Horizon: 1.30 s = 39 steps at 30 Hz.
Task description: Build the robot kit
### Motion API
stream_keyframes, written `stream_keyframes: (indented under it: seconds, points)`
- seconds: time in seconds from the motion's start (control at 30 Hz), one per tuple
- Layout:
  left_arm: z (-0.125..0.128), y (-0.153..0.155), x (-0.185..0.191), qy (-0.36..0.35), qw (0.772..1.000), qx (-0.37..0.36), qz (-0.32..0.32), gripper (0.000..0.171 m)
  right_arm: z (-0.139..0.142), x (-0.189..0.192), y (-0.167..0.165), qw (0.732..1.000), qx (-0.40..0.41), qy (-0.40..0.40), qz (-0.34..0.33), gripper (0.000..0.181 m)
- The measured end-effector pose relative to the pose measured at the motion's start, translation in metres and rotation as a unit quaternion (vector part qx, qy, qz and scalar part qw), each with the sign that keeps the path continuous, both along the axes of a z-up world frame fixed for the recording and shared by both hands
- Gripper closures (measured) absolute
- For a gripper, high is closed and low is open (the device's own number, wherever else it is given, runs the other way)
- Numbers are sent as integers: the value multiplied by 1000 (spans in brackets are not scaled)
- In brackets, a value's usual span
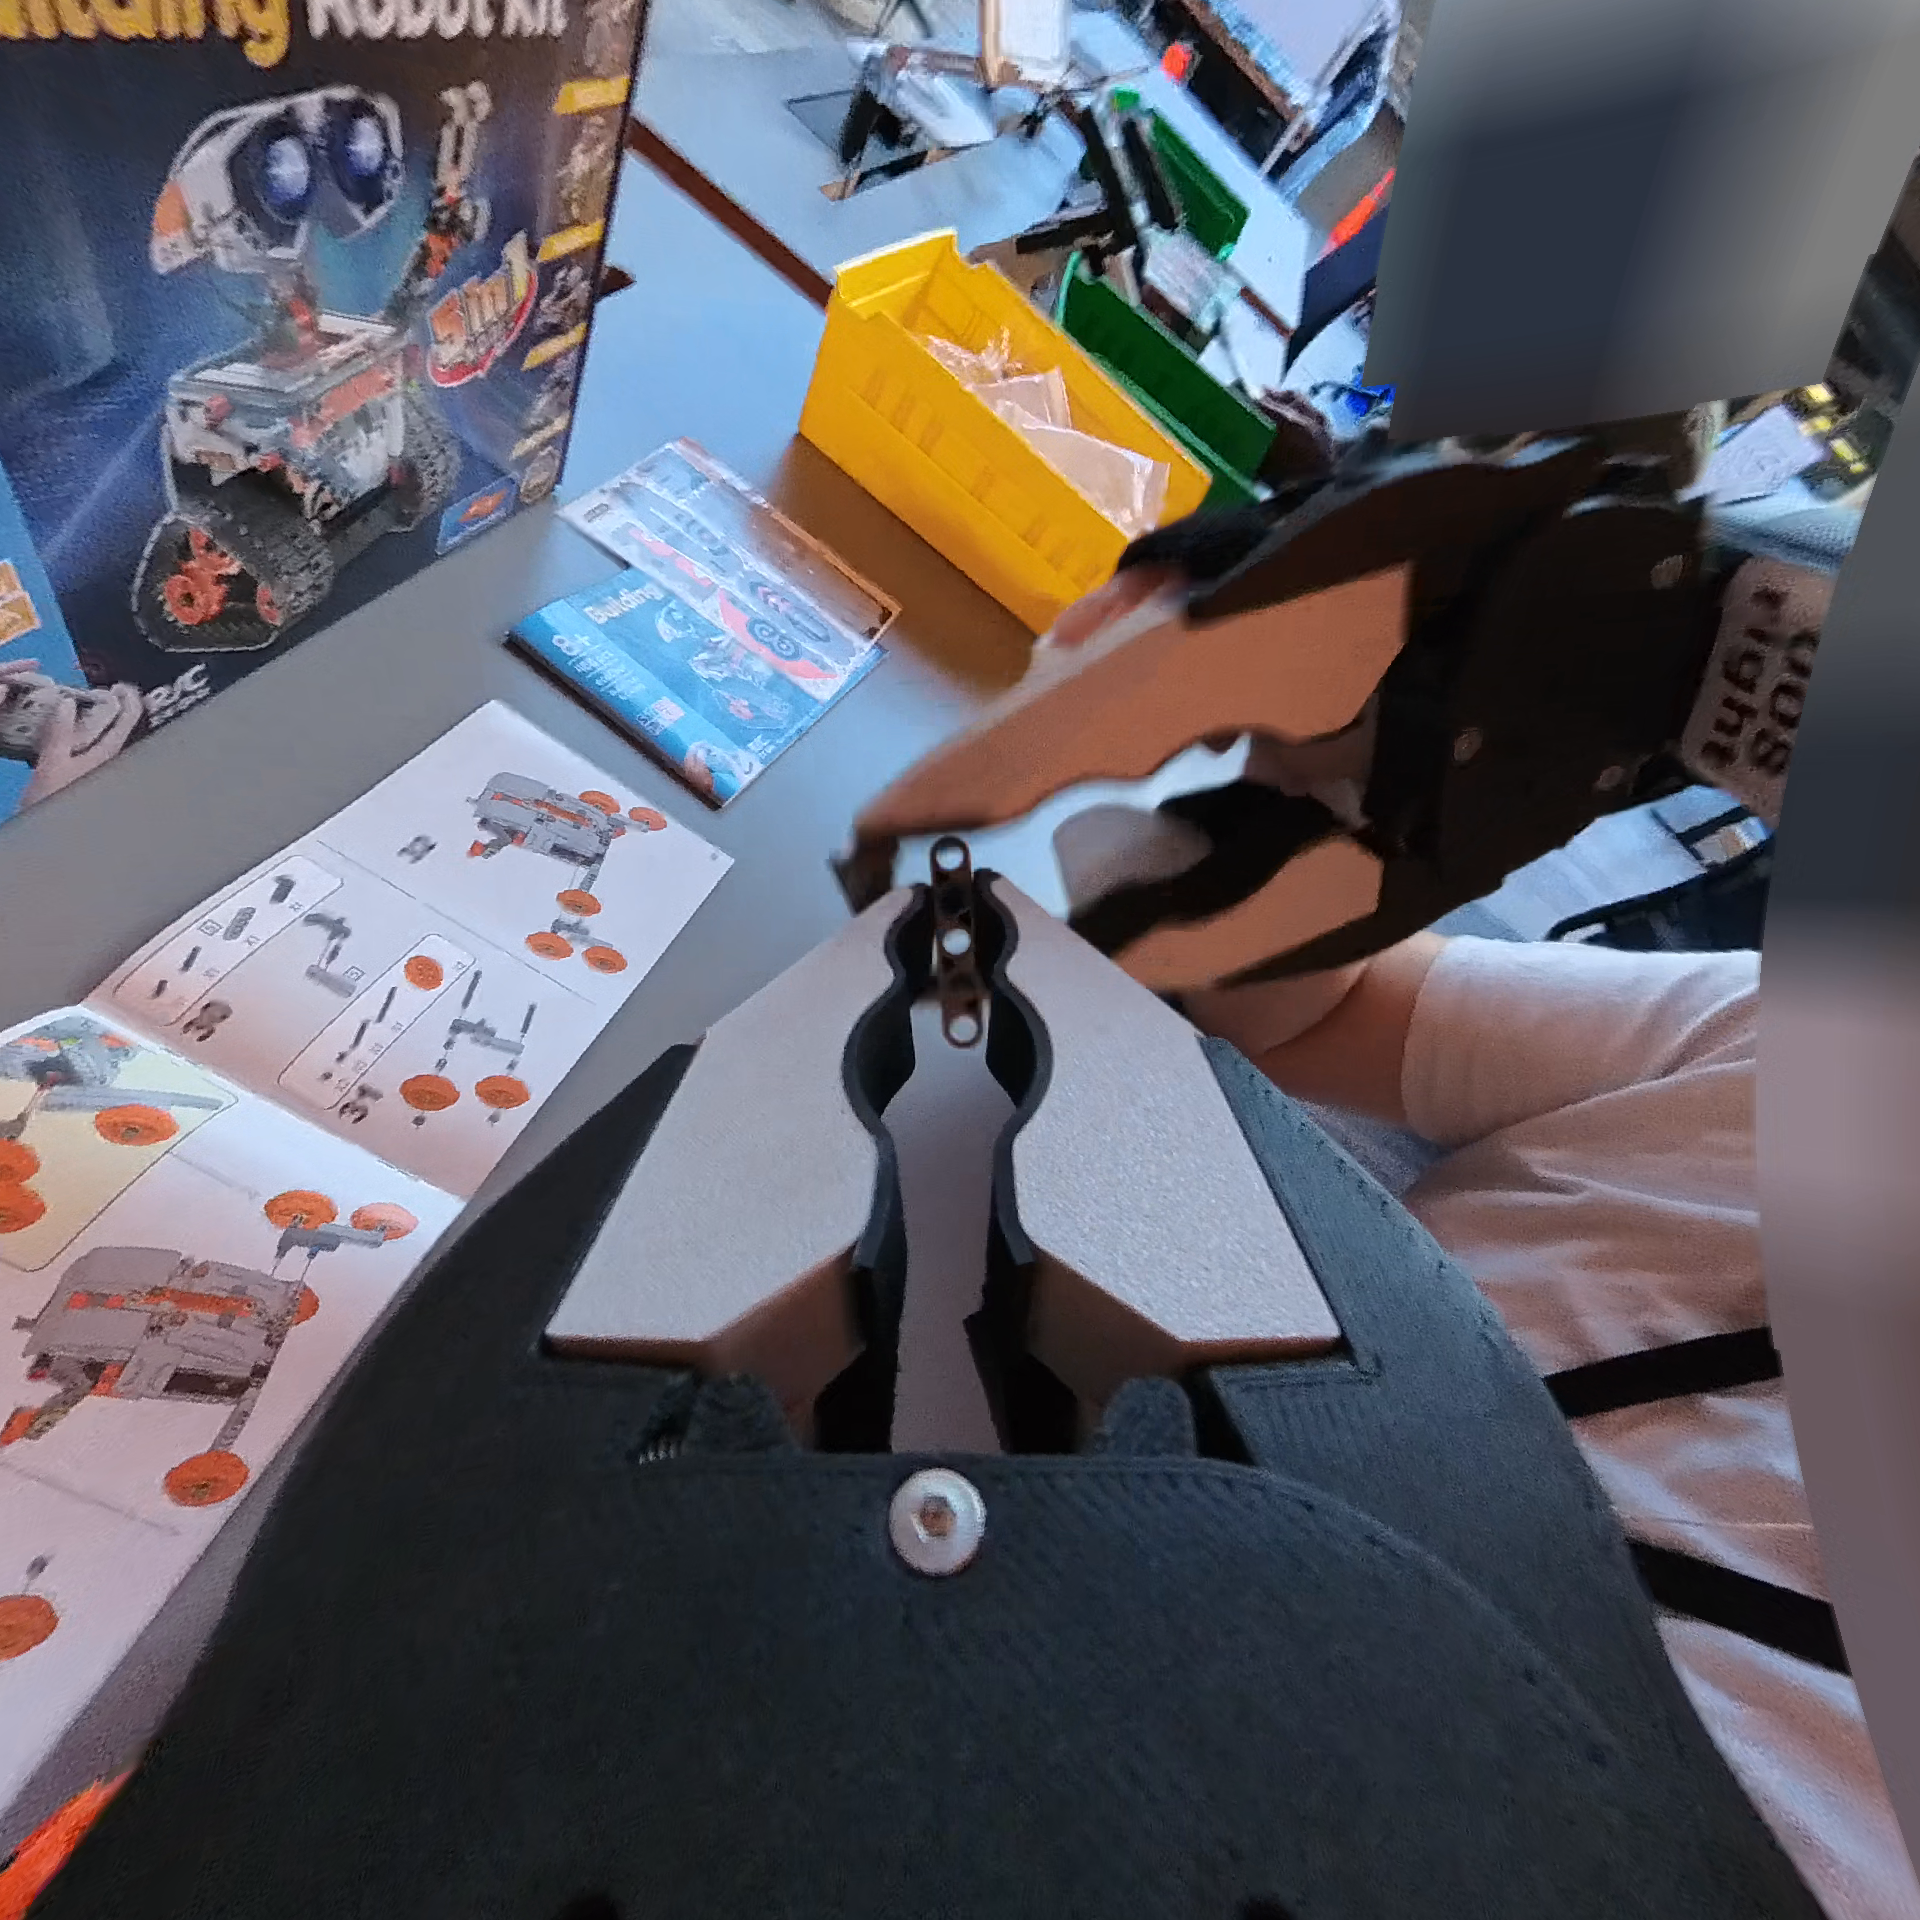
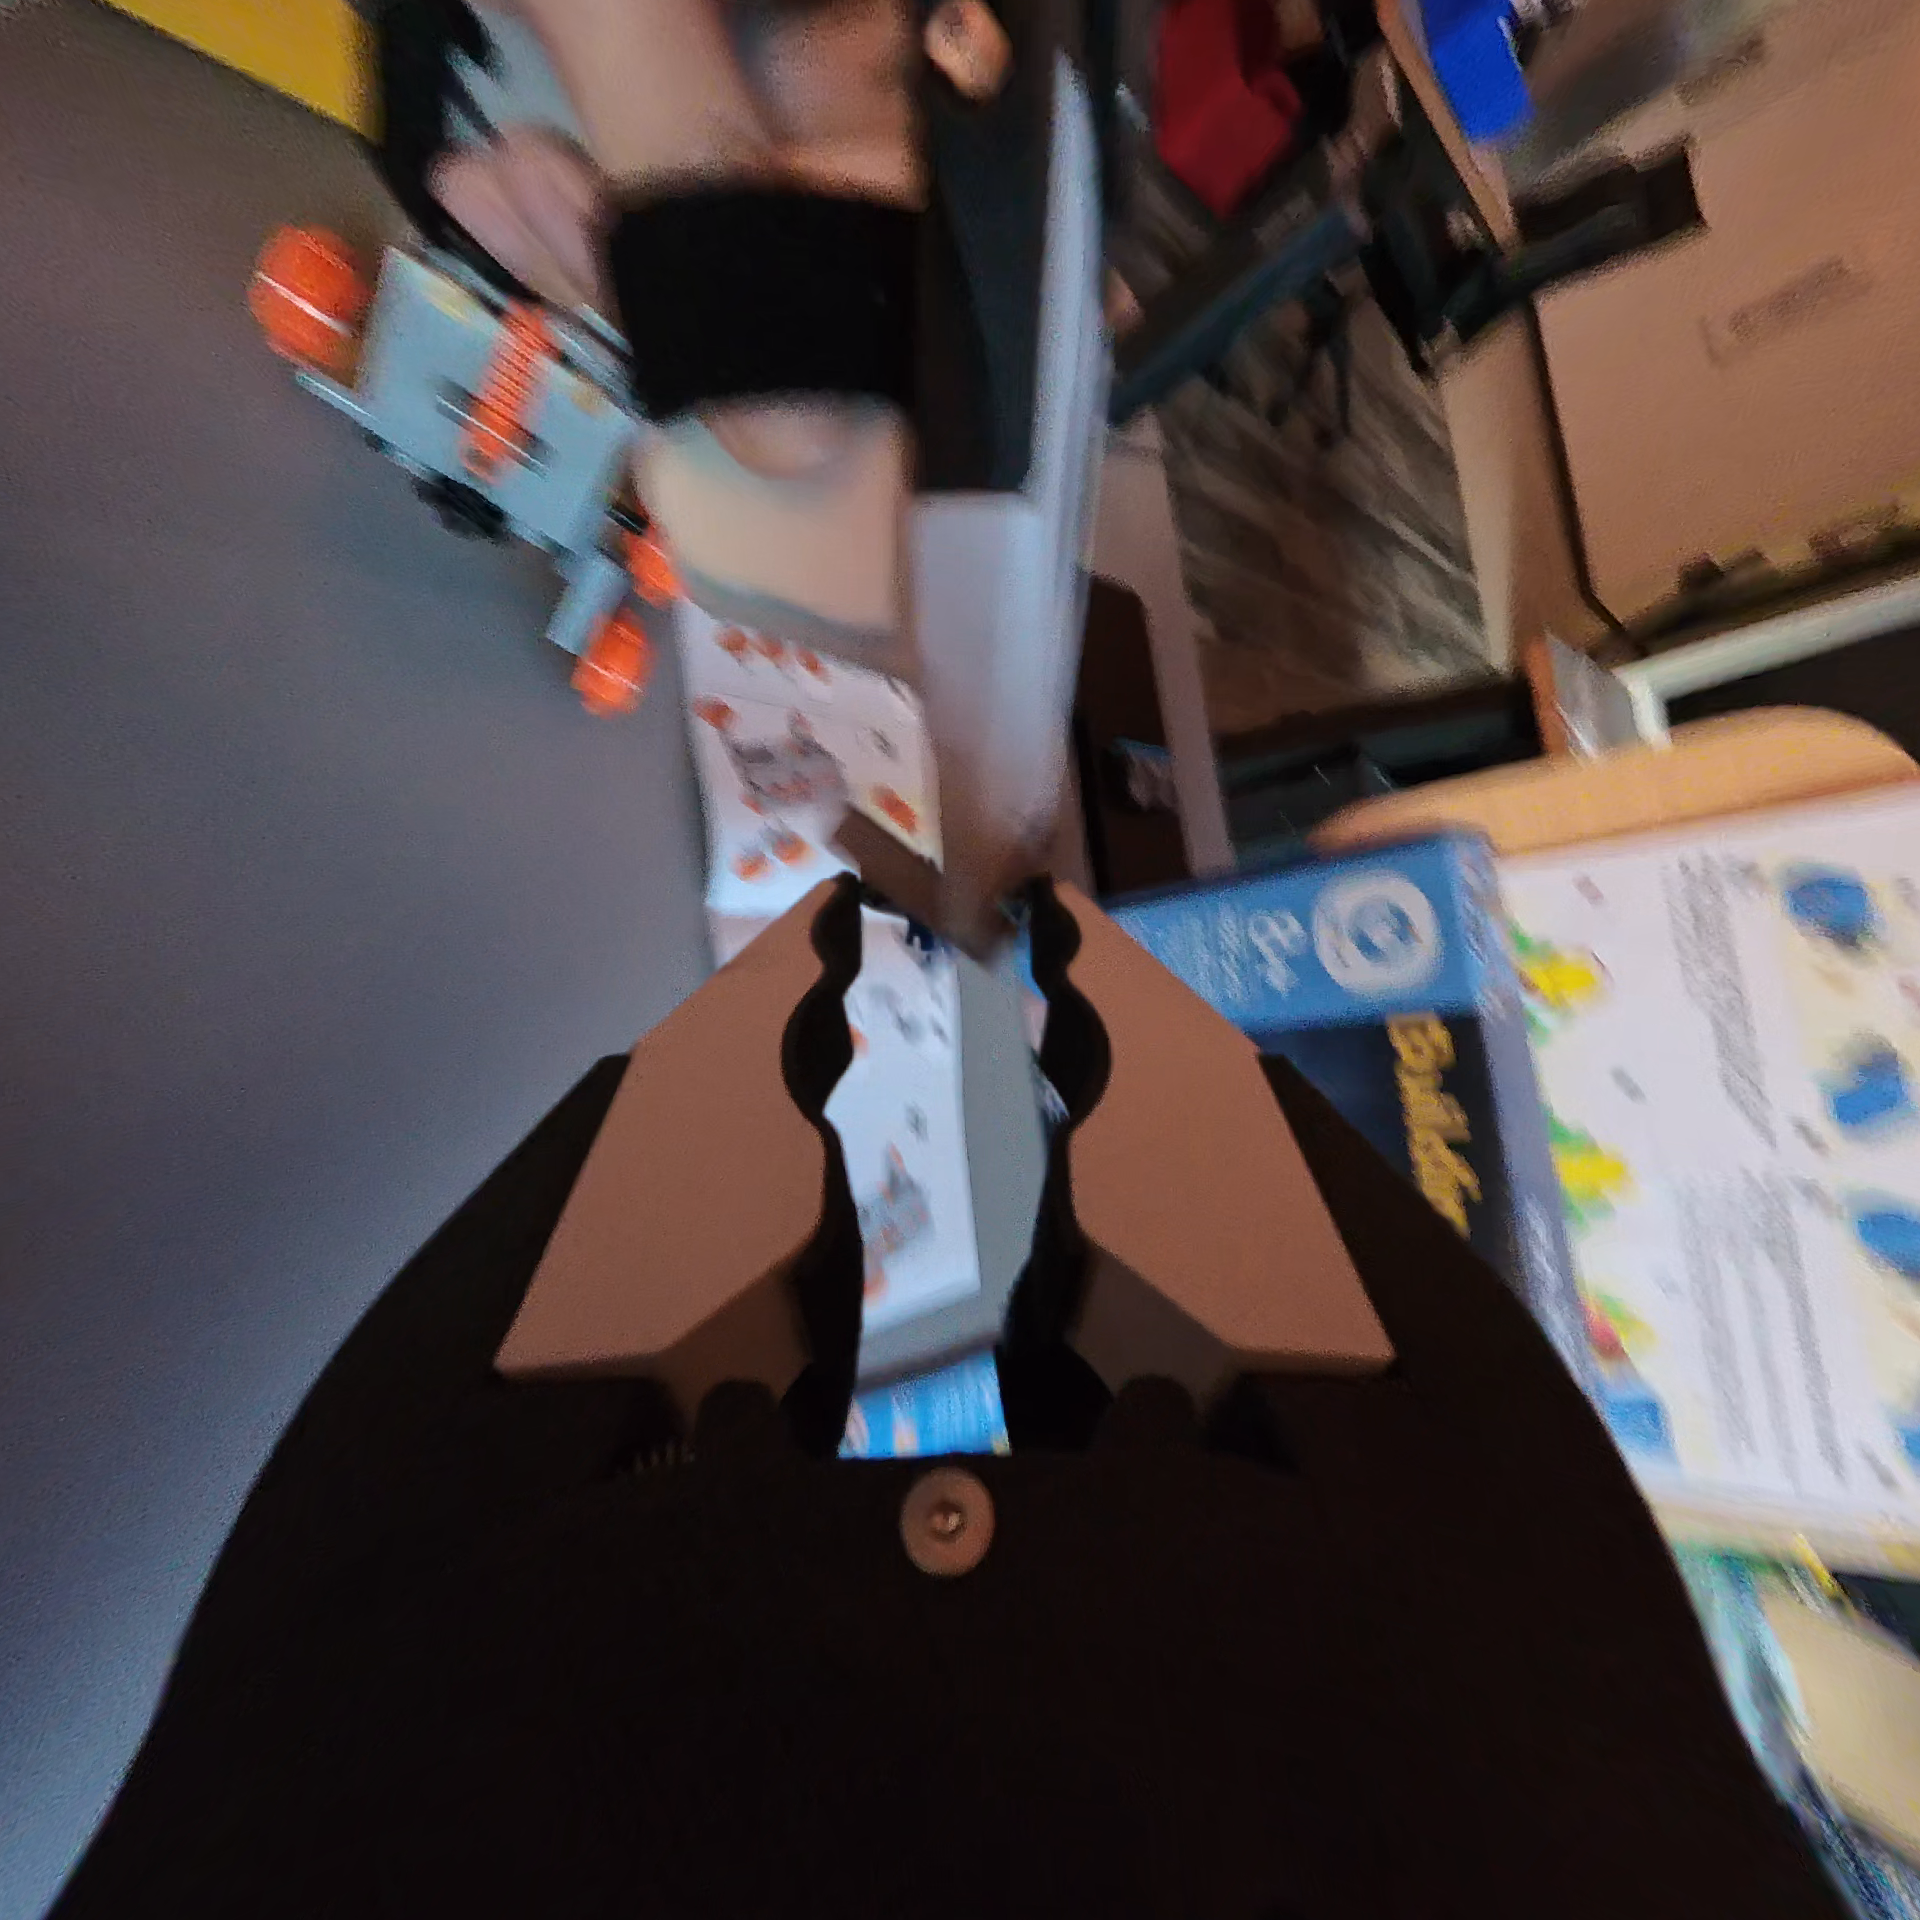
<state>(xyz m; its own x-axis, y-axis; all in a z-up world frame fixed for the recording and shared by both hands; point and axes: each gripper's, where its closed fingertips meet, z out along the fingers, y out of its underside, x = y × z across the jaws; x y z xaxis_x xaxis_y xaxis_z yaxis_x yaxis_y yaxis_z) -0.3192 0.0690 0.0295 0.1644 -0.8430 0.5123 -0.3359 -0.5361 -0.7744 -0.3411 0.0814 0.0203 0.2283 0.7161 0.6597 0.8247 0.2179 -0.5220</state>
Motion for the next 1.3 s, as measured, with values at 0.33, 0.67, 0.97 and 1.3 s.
stream_keyframes:
  seconds: [0.33, 0.67, 0.97, 1.3]
  points:
    - [-8, 11, -19, 56, 997, 20, 55, 166, -28, 16, -5, 997, -60, -57, 4, 148]
    - [-146, -35, 40, 200, 964, -165, -58, 166, -87, 112, -14, 955, -261, -120, -68, 148]
    - [-204, -49, 31, 151, 962, -219, 57, 166, -68, 133, -8, 965, -248, -46, -64, 148]
    - [-47, -28, 41, -71, 989, -28, 130, 134, -4, 74, -21, 996, -73, -2, 46, 148]
